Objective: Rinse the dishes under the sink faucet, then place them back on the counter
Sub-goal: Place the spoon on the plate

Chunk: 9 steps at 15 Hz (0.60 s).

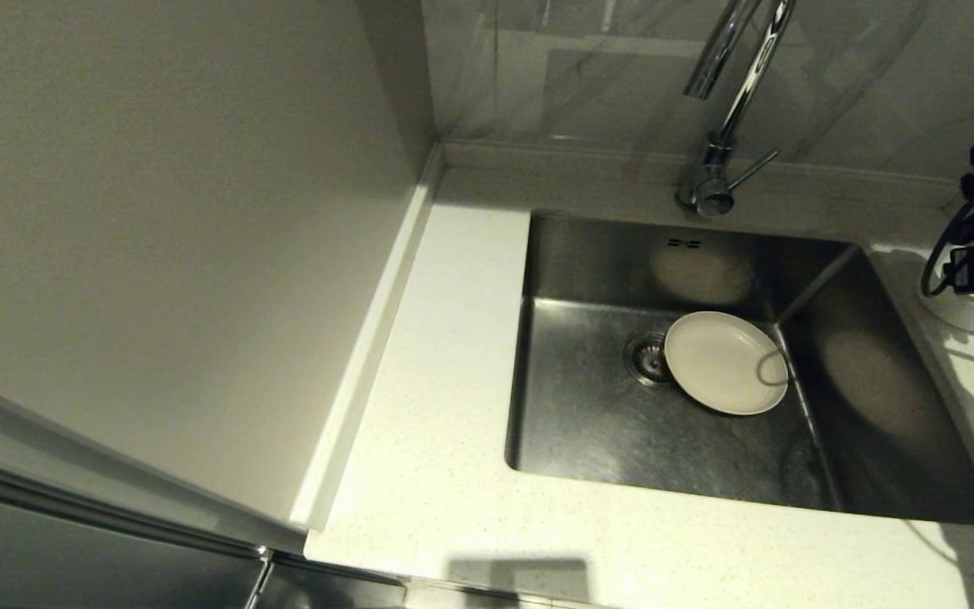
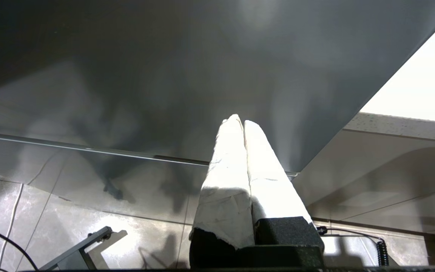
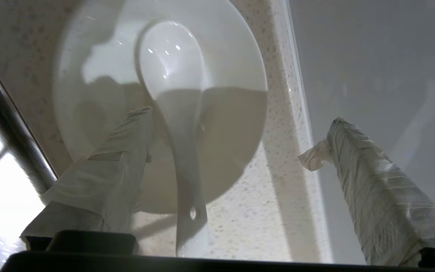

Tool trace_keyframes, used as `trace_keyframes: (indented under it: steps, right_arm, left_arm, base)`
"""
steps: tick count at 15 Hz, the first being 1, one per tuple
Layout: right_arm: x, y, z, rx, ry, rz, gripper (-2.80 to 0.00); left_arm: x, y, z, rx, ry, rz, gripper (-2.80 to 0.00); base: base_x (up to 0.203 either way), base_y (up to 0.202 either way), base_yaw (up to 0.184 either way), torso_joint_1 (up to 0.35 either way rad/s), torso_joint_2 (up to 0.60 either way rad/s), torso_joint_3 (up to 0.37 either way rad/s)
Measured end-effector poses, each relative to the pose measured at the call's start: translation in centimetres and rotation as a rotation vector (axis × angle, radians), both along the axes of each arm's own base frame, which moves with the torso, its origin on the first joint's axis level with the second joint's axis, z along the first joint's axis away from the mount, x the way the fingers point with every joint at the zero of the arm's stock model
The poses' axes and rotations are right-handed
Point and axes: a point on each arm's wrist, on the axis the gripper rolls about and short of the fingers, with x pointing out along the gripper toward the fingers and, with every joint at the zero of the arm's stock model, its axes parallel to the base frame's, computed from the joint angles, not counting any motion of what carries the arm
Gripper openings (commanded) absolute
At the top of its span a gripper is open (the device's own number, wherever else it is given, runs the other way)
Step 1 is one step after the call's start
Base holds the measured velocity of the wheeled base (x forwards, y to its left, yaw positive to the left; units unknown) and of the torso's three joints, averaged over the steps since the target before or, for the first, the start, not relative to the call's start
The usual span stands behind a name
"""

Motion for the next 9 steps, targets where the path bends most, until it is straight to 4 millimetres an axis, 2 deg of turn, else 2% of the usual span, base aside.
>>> trace_keyframes:
  steps: [9]
  right_arm:
    - [2.3,2.5,0.5,-0.212,0.073,0.083,0.00]
  left_arm:
    - [0.0,0.0,0.0,0.000,0.000,0.000,-2.80]
  base:
    - [0.000,0.000,0.000,0.000,0.00,0.000]
